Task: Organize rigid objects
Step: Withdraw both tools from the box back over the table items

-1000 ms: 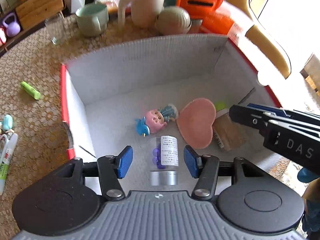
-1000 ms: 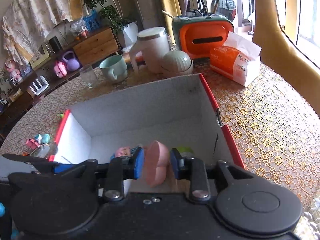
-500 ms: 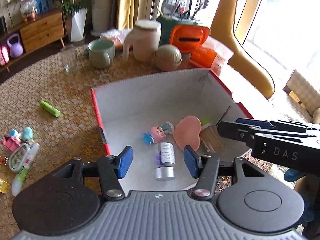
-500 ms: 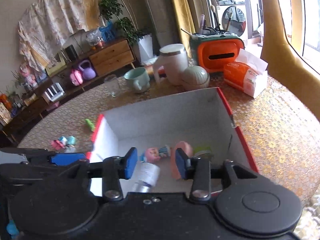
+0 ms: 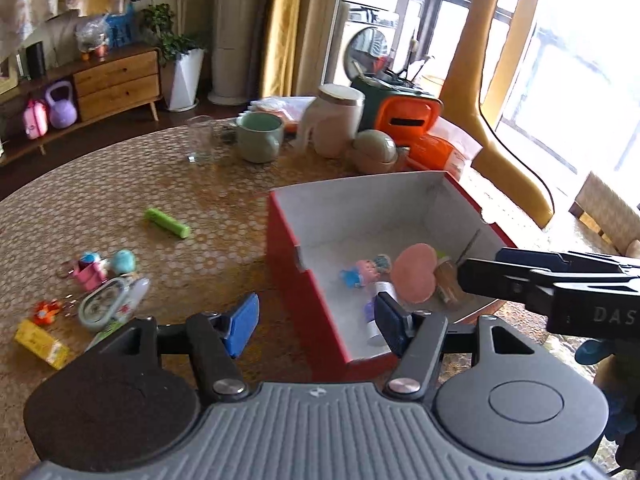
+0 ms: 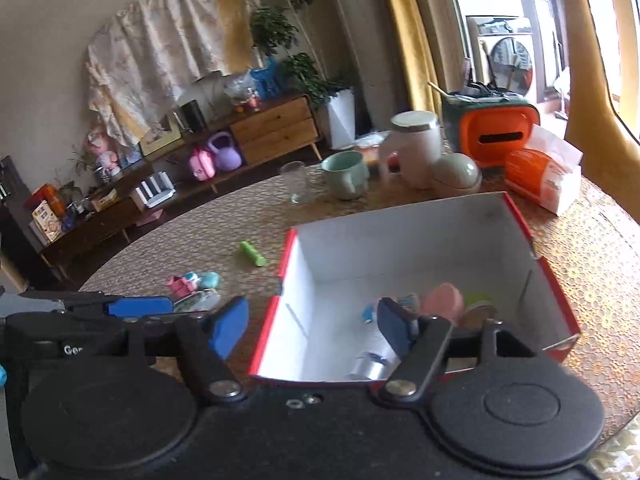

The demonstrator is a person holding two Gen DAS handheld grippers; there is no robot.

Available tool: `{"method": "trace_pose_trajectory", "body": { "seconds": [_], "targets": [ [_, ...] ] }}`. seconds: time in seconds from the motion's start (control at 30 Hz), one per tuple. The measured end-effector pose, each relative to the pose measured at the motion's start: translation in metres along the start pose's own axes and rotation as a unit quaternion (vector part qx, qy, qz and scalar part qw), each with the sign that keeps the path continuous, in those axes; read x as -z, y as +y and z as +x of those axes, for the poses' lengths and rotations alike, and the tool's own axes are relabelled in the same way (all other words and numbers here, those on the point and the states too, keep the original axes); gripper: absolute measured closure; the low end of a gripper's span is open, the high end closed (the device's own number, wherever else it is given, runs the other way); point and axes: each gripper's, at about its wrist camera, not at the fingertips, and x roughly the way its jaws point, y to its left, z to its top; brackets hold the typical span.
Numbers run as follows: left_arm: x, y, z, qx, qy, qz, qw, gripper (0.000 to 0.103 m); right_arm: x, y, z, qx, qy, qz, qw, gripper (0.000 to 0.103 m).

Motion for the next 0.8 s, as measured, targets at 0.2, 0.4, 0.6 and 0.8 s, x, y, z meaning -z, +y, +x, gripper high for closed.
{"method": "trace_pose_trajectory", "body": {
  "seconds": [0.2,0.4,0.6,0.8],
  "targets": [
    [0.015,0.034,-0.020,-0.009,-0.011,-0.027,0.9995,0.034,0.010,0.027,0.003,-0.016,-0.010,-0.030,0.999,0.015],
    [0.030,0.067,-0.035,-0.016,-0.020,-0.050,0.9984,0.026,0.022,0.061,0.012,-0.034,-0.013,-0.070,0.997,0.009],
    [0.043,0.098,-0.051,-0.026,-0.036,-0.057,0.9974,0.021,0.027,0.090,0.025,-0.051,-0.005,-0.081,0.995,0.008],
    [0.055,0.137,-0.062,-0.040,-0.055,-0.076,0.9948,0.017,0.028,0.116,0.043,-0.060,0.005,-0.089,0.994,0.008]
  ]
}}
